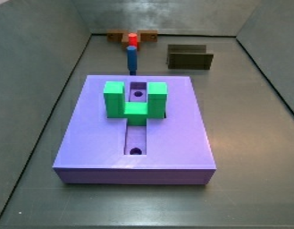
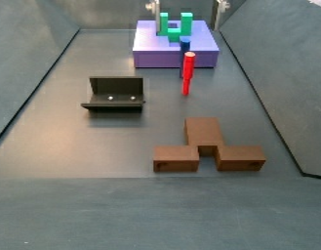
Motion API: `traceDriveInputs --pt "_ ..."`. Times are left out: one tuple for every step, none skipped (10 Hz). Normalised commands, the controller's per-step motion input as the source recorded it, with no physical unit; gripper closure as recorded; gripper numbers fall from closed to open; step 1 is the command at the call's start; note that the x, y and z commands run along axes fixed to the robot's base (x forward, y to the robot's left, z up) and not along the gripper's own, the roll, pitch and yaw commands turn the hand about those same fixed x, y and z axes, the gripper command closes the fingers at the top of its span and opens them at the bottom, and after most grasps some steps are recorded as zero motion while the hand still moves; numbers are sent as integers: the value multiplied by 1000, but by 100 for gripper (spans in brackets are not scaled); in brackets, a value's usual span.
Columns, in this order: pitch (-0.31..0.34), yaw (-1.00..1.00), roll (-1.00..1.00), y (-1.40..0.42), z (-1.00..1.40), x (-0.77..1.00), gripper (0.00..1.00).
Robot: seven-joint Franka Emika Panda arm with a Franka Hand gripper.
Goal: Pick up the brown object. Move up. Place the brown object on the fixture. Regrasp the brown object. Move to above the board. Insert the brown object.
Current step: Pick up the brown object.
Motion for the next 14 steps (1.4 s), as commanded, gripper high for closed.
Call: traceDriveInputs --pt "0 0 4 0 0 0 0" --pt "0 0 0 0 0 23 0" --pt "-4 0 0 0 -26 0 0" --pt "0 0 -20 0 -31 0 0" --pt "-19 0 -19 57 -69 0 0" --pt "0 0 -14 386 -137 0 0" --pt "0 0 -24 471 -194 0 0" --pt "0 0 -160 526 -303 0 0" --pt "0 0 -229 437 -300 3 0" --pt "0 0 -101 134 -357 71 0" --pt "0 0 -113 29 -294 154 0" --pt "-96 0 -189 0 -214 74 0" --pt "-101 0 -166 0 -191 0 0" --pt "-126 -14 -163 0 -200 -6 0"
